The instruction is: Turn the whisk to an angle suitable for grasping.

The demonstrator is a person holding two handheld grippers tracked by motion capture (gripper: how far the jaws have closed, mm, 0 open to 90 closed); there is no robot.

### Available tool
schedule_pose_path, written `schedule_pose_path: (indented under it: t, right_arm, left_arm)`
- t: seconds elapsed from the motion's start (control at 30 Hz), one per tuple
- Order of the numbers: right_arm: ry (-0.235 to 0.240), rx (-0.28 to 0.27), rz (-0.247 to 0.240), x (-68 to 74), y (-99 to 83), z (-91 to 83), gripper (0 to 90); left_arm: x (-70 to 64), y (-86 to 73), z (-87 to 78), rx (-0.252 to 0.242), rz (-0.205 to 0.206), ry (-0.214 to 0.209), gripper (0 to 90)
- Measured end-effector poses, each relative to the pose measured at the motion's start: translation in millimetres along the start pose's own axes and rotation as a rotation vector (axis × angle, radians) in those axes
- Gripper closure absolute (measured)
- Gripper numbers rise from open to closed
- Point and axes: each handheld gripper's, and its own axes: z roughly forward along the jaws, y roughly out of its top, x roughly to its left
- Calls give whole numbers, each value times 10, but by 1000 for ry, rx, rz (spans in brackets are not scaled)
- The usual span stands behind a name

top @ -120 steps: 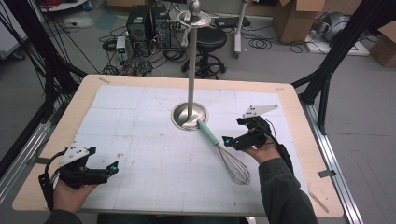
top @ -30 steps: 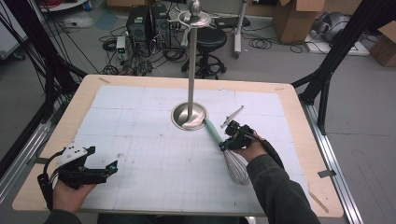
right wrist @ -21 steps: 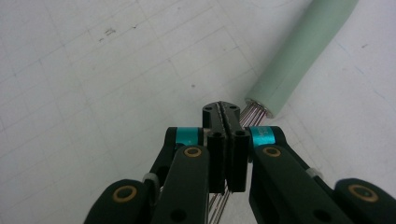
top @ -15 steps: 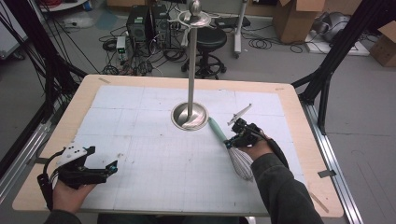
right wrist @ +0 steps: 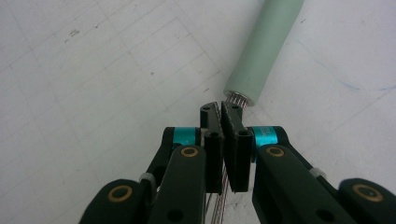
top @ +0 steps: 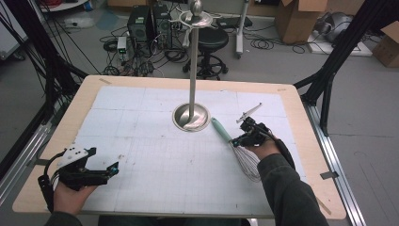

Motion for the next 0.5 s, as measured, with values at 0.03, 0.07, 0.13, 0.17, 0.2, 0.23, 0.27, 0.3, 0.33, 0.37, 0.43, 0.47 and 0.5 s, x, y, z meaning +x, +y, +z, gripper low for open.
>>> schedule_pose_path:
  t: [0.03, 0.07, 0.13, 0.17, 0.2, 0.23, 0.27, 0.3, 0.33, 0.37, 0.43, 0.47, 0.5]
  right_arm:
    - [2, -4, 2, 0, 4, -1, 858]
    - [3, -8, 2, -1, 7, -5, 851]
    - [-2, -18, 11, 9, 24, -21, 839]
    - [-8, -25, 8, 9, 37, -25, 829]
    - [-14, -29, 12, 16, 53, -31, 804]
    - [-24, -27, 10, 16, 75, -33, 784]
    - [-37, -22, 12, 22, 98, -31, 759]
    - [-50, -23, 13, 20, 123, -20, 725]
    - [-63, -22, 21, 11, 148, -5, 706]
    - [-71, -20, 30, 2, 170, 14, 687]
    - [-99, -18, 49, -24, 216, 80, 636]
    - [-101, -18, 53, -27, 224, 93, 623]
    - [-107, -19, 59, -36, 241, 129, 602]
  left_arm:
    - [-1, 0, 0, 0, -1, 0, 17]
    - [-1, 0, 0, 0, -1, 0, 17]
    - [0, 0, 2, 1, -1, 0, 17]
    - [0, 1, 4, 1, -1, -2, 17]
    - [-2, 2, 7, -1, -1, -1, 17]
    - [-4, 2, 9, -1, -2, -1, 17]
    - [-5, 3, 11, 0, 0, -2, 17]
    - [-4, 5, 13, 1, 5, -3, 17]
    - [-9, 5, 15, 1, 3, -4, 17]
    - [-11, 6, 16, 0, 3, -4, 17]
    - [-9, 6, 14, -2, 3, -5, 17]
    - [-3, 6, 11, 0, 3, -4, 17]
    - [-2, 5, 10, -1, 1, -3, 17]
